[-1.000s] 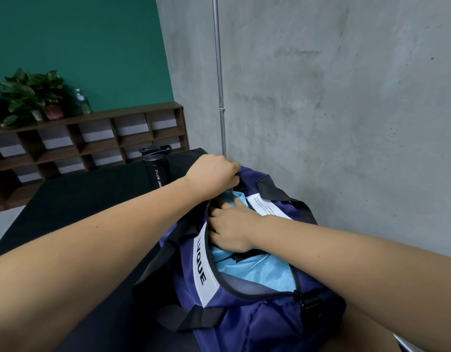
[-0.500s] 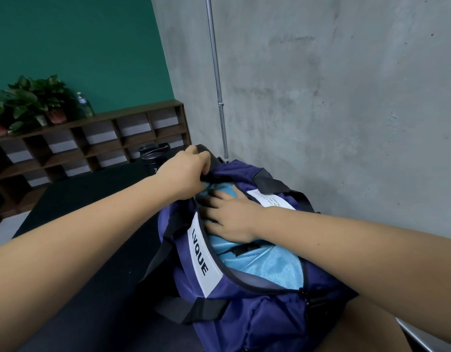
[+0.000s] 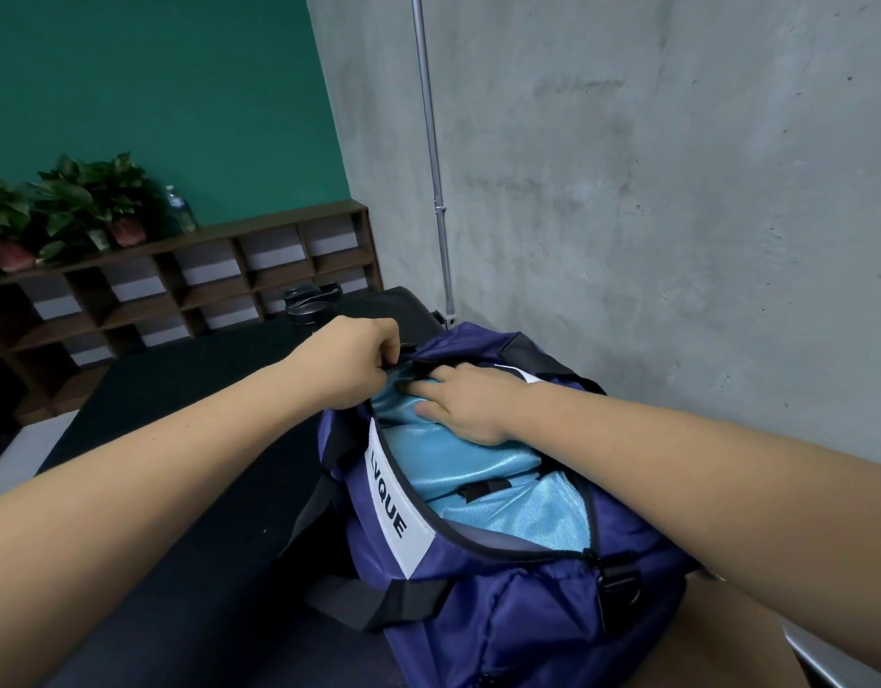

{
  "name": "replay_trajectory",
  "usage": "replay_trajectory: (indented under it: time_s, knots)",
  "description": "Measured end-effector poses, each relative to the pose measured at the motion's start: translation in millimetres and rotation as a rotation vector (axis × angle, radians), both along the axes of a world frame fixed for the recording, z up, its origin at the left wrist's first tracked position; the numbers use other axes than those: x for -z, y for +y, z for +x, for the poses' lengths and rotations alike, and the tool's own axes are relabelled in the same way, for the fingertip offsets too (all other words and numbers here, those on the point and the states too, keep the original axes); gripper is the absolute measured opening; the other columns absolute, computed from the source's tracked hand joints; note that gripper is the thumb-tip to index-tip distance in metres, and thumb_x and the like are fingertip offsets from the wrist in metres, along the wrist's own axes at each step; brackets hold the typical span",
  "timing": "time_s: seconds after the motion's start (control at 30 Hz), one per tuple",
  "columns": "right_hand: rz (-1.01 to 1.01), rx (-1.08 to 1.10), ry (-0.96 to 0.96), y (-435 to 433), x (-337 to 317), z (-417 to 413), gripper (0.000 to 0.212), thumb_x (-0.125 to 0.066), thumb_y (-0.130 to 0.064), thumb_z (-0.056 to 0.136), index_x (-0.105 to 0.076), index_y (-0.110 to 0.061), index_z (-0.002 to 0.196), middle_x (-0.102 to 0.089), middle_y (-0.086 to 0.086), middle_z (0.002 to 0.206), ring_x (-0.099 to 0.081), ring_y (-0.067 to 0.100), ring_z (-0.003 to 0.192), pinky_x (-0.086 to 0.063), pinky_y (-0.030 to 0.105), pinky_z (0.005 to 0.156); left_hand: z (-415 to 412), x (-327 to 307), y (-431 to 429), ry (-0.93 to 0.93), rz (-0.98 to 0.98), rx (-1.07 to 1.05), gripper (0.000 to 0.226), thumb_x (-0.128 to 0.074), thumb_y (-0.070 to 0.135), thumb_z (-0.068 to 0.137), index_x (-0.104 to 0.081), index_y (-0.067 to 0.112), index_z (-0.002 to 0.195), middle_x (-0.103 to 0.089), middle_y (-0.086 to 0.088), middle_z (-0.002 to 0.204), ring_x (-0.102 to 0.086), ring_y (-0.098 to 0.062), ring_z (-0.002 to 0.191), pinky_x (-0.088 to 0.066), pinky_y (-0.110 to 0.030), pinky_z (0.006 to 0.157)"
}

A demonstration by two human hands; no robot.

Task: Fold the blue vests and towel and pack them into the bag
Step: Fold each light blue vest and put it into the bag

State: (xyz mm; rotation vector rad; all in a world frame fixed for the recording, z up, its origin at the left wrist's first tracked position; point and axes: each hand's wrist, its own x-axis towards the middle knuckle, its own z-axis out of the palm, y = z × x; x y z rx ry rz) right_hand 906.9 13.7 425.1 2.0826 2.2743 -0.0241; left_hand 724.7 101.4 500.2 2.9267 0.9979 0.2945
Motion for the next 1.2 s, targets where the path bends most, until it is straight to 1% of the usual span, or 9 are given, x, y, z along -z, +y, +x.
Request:
replay_trajectory:
  time_s: [0.1, 0.2, 0.3, 0.5, 0.63, 0.87, 1.03, 1.13, 1.2]
  knots:
    - [0.1, -0.087, -0.132, -8.4, 0.2, -6.5, 0.056, -0.034, -0.038, 0.115, -0.018, -0.031, 0.168, -0.034, 0.005, 0.166, -0.045, 0.031, 0.136, -0.046, 0.045, 0.104, -14.1, 1.7, 3.2, -0.043, -0.005, -0.01, 0.023, -0.066, 0.005, 0.085, -0.063, 0.025, 0.096, -0.066, 0.009, 0.08, -0.059, -0.004, 0.075, -0.042, -0.026, 0.06]
    - [0.036, -0.128, -0.241, -21.2, 5.0, -14.7, 0.078, -0.048, -0.009, 0.106, -0.008, -0.031, 0.169, -0.013, 0.003, 0.175, -0.033, 0.029, 0.147, -0.049, 0.04, 0.097, -24.5, 3.7, 4.9, -0.063, -0.008, -0.016, 0.021, -0.067, 0.007, 0.087, -0.064, 0.025, 0.096, -0.065, 0.01, 0.081, -0.058, -0.004, 0.075, -0.042, -0.023, 0.06]
    - [0.048, -0.147, -0.264, -18.3, 2.7, -9.4, 0.083, -0.048, 0.0, 0.102, -0.01, -0.031, 0.169, -0.02, 0.001, 0.172, -0.039, 0.031, 0.142, -0.055, 0.044, 0.095, -26.4, 5.2, 2.1, -0.067, -0.009, -0.005, 0.019, -0.067, 0.007, 0.089, -0.064, 0.024, 0.099, -0.065, 0.01, 0.082, -0.058, -0.003, 0.076, -0.041, -0.021, 0.061]
    - [-0.03, -0.105, -0.076, -0.8, -6.7, 13.2, 0.074, -0.04, -0.004, 0.106, -0.021, -0.04, 0.168, -0.031, -0.008, 0.17, -0.042, 0.027, 0.144, -0.04, 0.047, 0.117, -25.7, 11.2, -4.8, -0.089, -0.037, 0.005, 0.017, -0.072, 0.014, 0.092, -0.065, 0.025, 0.104, -0.067, 0.008, 0.082, -0.06, -0.008, 0.076, -0.042, -0.025, 0.064]
    - [-0.057, -0.035, 0.221, -4.5, -13.9, 17.4, 0.056, -0.049, -0.033, 0.112, -0.031, -0.04, 0.165, -0.032, -0.012, 0.171, -0.033, 0.018, 0.155, -0.026, 0.034, 0.126, -32.6, 16.6, -6.1, -0.106, -0.094, -0.014, 0.014, -0.074, 0.021, 0.095, -0.066, 0.026, 0.105, -0.068, 0.006, 0.083, -0.06, -0.007, 0.073, -0.04, -0.02, 0.06]
    - [-0.098, -0.01, 0.212, -10.4, -1.9, 13.0, 0.06, -0.03, -0.058, 0.112, -0.026, -0.035, 0.167, -0.023, -0.005, 0.175, -0.018, 0.017, 0.161, -0.01, 0.037, 0.132, -46.1, 17.8, -16.8, -0.168, -0.2, -0.053, 0.013, -0.075, 0.025, 0.093, -0.067, 0.031, 0.101, -0.07, 0.009, 0.086, -0.063, -0.006, 0.076, -0.045, -0.022, 0.067]
    - [-0.12, 0.02, 0.287, -14.2, -20.3, 1.6, 0.064, -0.034, -0.062, 0.11, -0.038, -0.03, 0.164, -0.027, -0.006, 0.174, -0.02, 0.012, 0.161, -0.008, 0.029, 0.131, -76.7, 25.9, -31.1, -0.327, -0.35, -0.072, 0.014, -0.072, 0.047, 0.097, -0.068, 0.033, 0.098, -0.073, 0.01, 0.091, -0.066, -0.008, 0.081, -0.051, -0.023, 0.074]
    - [-0.03, 0.016, 0.331, -20.0, -43.5, -14.1, 0.042, -0.046, -0.058, 0.108, -0.073, -0.029, 0.122, -0.071, -0.01, 0.129, -0.06, 0.013, 0.127, -0.04, 0.037, 0.117, -113.7, 36.2, -36.9, -0.395, -0.405, -0.109, 0.018, -0.07, 0.049, 0.099, -0.068, 0.032, 0.099, -0.075, 0.014, 0.091, -0.066, -0.004, 0.078, -0.052, -0.023, 0.076]
    - [0.133, -0.005, 0.365, -19.2, -60.2, -30.4, 0.038, -0.05, -0.054, 0.107, -0.068, -0.024, 0.093, -0.071, -0.008, 0.091, -0.065, 0.014, 0.096, -0.051, 0.041, 0.098, -144.6, 46.6, -38.1, -0.397, -0.403, -0.153, 0.015, -0.071, 0.046, 0.099, -0.068, 0.031, 0.1, -0.074, 0.017, 0.091, -0.065, -0.002, 0.076, -0.05, -0.019, 0.073]
